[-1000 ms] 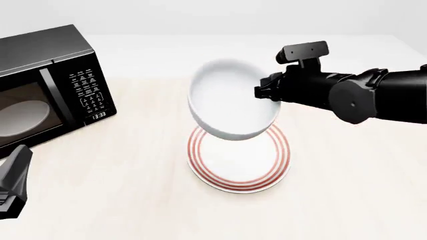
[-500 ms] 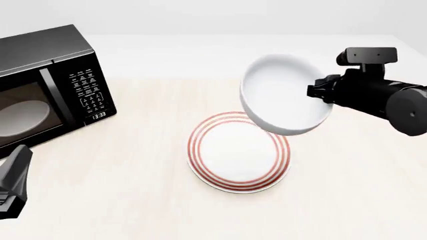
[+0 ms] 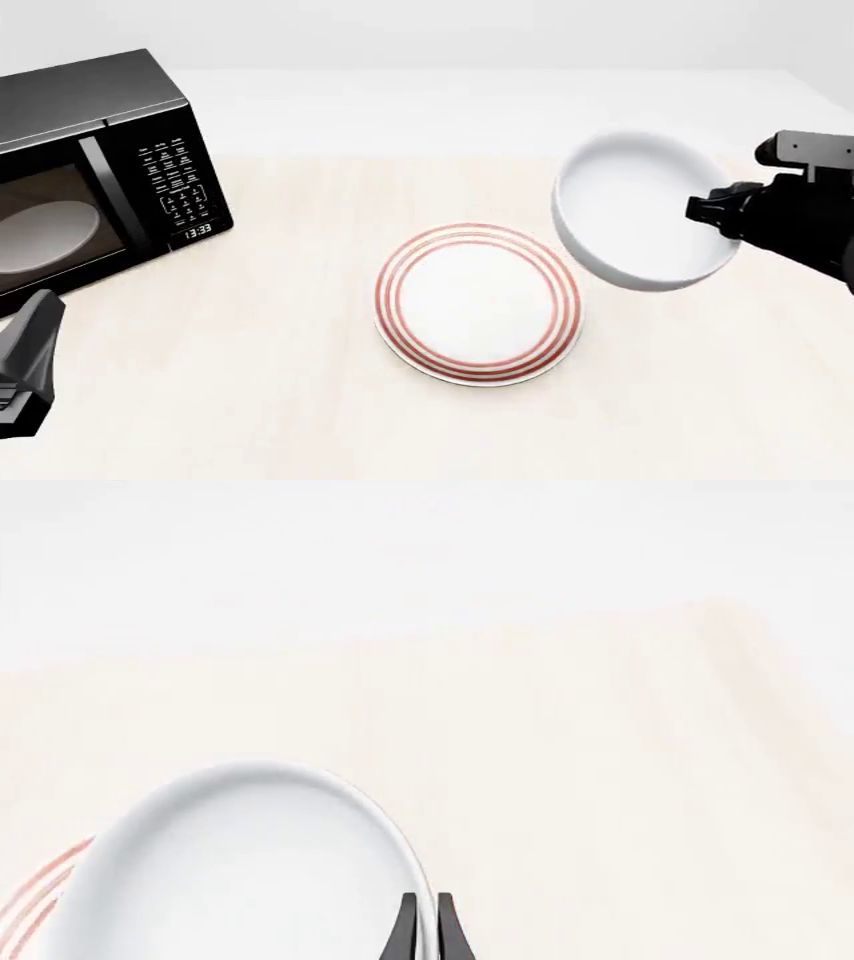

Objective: Put the white bowl to the right of the plate.

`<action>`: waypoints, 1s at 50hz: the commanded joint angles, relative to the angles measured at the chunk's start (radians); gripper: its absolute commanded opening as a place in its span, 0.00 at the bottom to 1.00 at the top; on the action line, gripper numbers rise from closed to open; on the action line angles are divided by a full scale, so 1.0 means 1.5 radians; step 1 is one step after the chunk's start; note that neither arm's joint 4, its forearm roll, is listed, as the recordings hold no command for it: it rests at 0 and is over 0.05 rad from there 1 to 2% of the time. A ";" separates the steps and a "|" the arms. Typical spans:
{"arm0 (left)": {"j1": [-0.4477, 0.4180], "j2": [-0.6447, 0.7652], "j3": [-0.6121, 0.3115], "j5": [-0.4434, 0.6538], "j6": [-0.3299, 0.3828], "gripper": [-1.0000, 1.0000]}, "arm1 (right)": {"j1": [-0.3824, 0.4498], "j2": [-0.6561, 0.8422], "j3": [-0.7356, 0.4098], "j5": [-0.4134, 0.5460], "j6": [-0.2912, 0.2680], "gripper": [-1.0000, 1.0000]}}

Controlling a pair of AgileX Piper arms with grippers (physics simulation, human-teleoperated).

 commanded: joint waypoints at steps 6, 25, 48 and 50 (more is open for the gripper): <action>0.000 0.000 0.000 0.000 0.000 1.00 | -0.084 0.013 0.040 -0.044 0.006 0.00; 0.000 0.000 0.000 0.000 0.000 1.00 | -0.166 -0.004 0.097 -0.069 -0.001 0.00; 0.000 0.000 0.000 0.000 0.000 1.00 | -0.220 0.035 0.142 -0.123 0.000 0.00; 0.000 0.000 0.000 0.000 0.000 1.00 | -0.223 0.039 0.143 -0.125 0.000 0.00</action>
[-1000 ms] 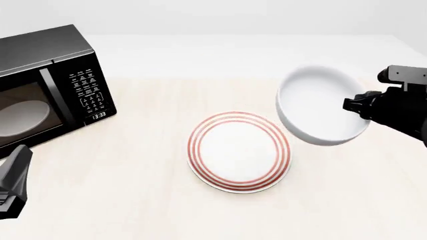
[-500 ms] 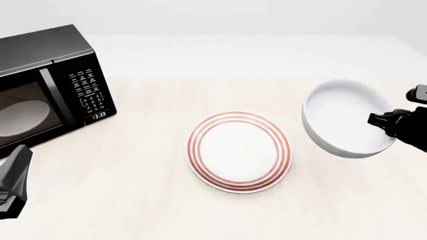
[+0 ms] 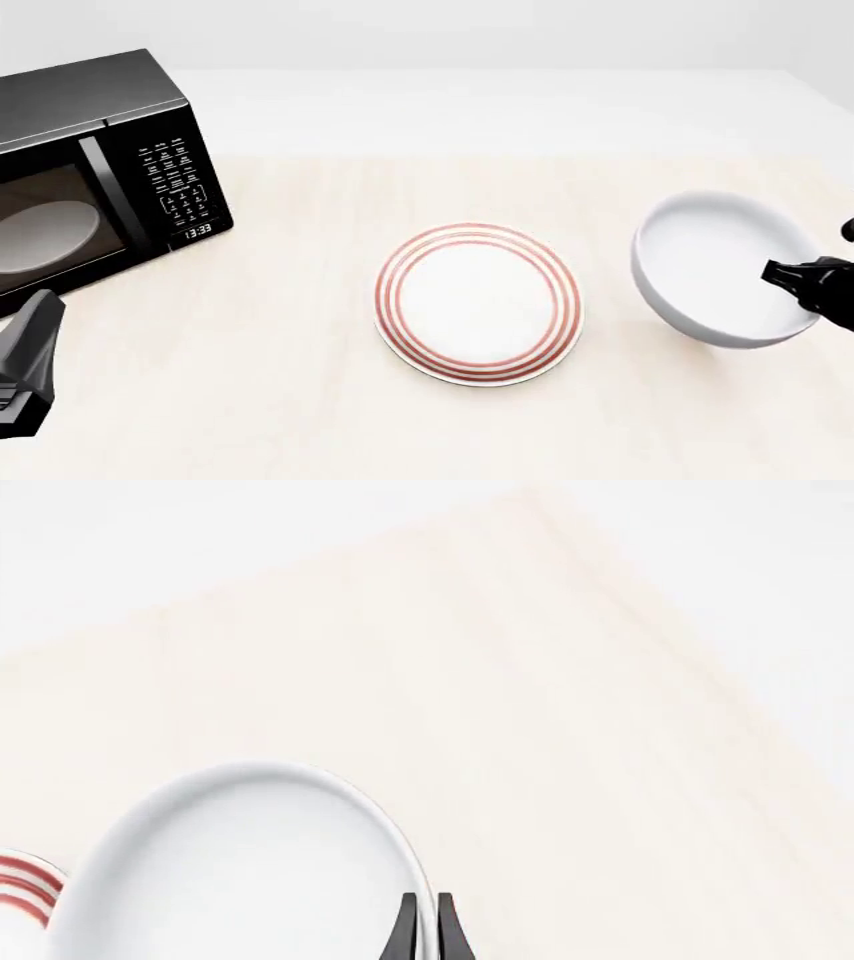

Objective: Put the white bowl to the right of the plate.

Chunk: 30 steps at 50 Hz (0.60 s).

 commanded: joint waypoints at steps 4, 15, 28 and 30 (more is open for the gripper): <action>0.000 0.000 0.000 0.000 0.000 1.00 | -0.038 0.018 0.009 -0.024 0.002 0.00; 0.000 0.000 0.000 0.000 0.000 1.00 | -0.049 0.057 0.021 -0.062 0.006 0.00; 0.000 0.000 0.000 0.000 0.000 1.00 | -0.048 0.084 0.018 -0.080 0.008 0.00; 0.000 0.000 0.000 0.000 0.000 1.00 | -0.046 0.084 0.015 -0.078 0.008 0.00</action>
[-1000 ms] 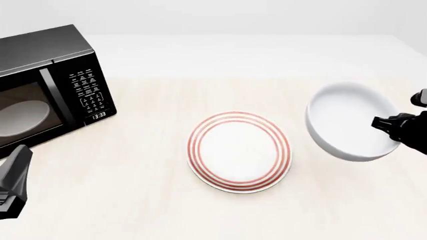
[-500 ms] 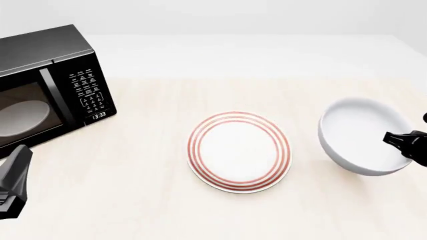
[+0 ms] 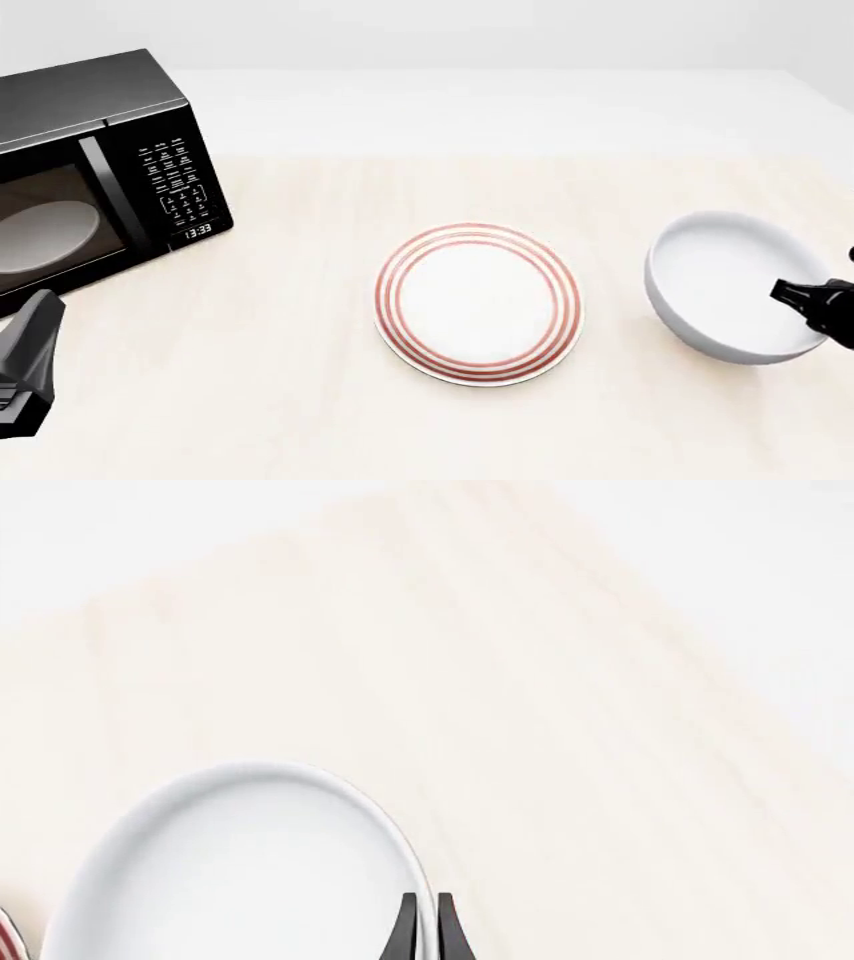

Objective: Put the white bowl to the right of the plate.

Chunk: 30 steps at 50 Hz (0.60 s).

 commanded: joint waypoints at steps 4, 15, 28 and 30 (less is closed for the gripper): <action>0.000 0.000 0.000 0.000 0.000 1.00 | 0.000 0.015 -0.009 -0.010 0.006 0.00; 0.000 0.000 0.000 0.000 0.000 1.00 | 0.004 0.031 -0.008 -0.027 0.013 0.00; 0.000 0.000 0.000 0.000 0.000 1.00 | 0.010 0.039 -0.005 -0.039 0.019 1.00; 0.000 0.000 0.000 0.000 0.000 1.00 | 0.012 0.033 -0.003 -0.037 0.021 1.00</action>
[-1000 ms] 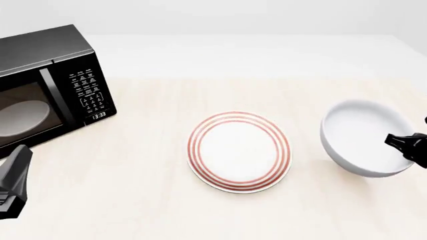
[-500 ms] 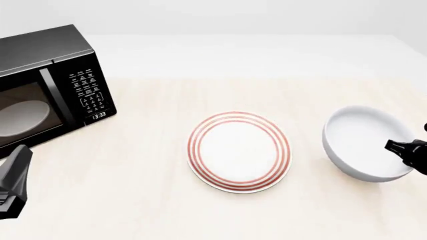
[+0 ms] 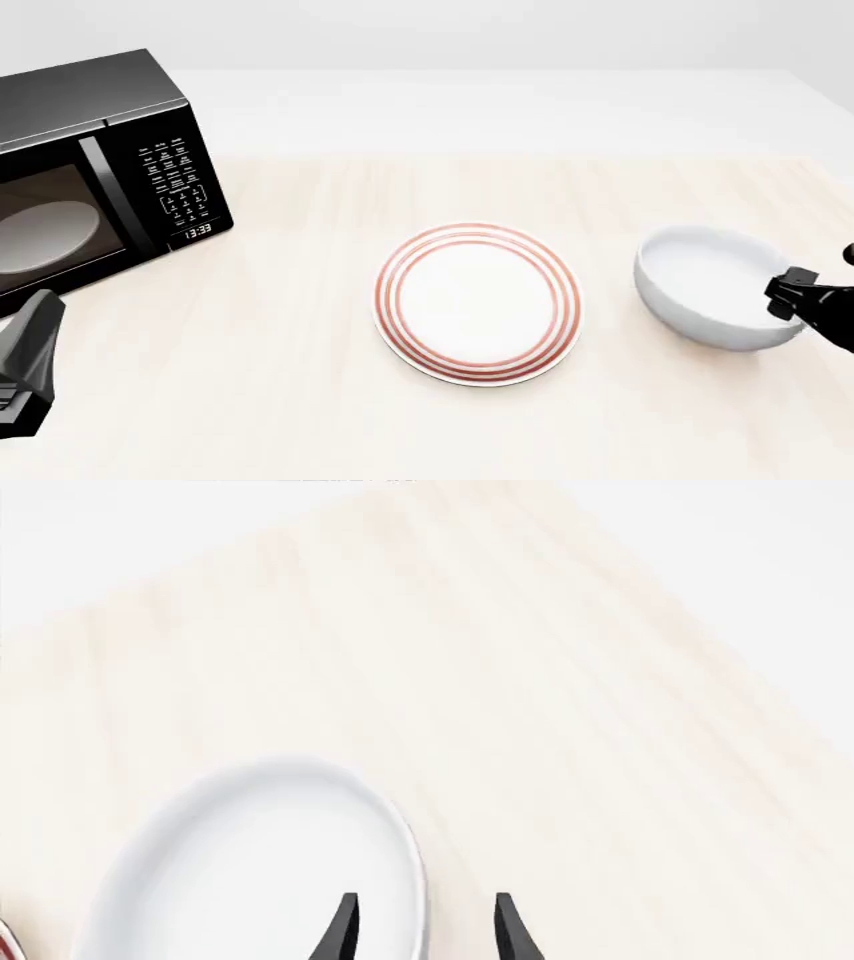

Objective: Put the white bowl to the right of the plate.

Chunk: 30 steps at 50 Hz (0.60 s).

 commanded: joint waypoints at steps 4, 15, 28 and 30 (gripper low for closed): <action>0.000 0.000 0.000 0.000 0.000 1.00 | 0.004 -0.007 0.004 -0.004 0.007 1.00; 0.000 0.000 0.000 0.000 0.000 1.00 | 0.003 -0.114 0.025 0.056 0.010 1.00; 0.000 0.000 0.000 0.000 0.000 1.00 | 0.088 -0.425 0.043 0.247 0.018 1.00; 0.000 0.000 0.000 0.000 0.000 1.00 | 0.106 -0.465 0.043 0.270 0.031 1.00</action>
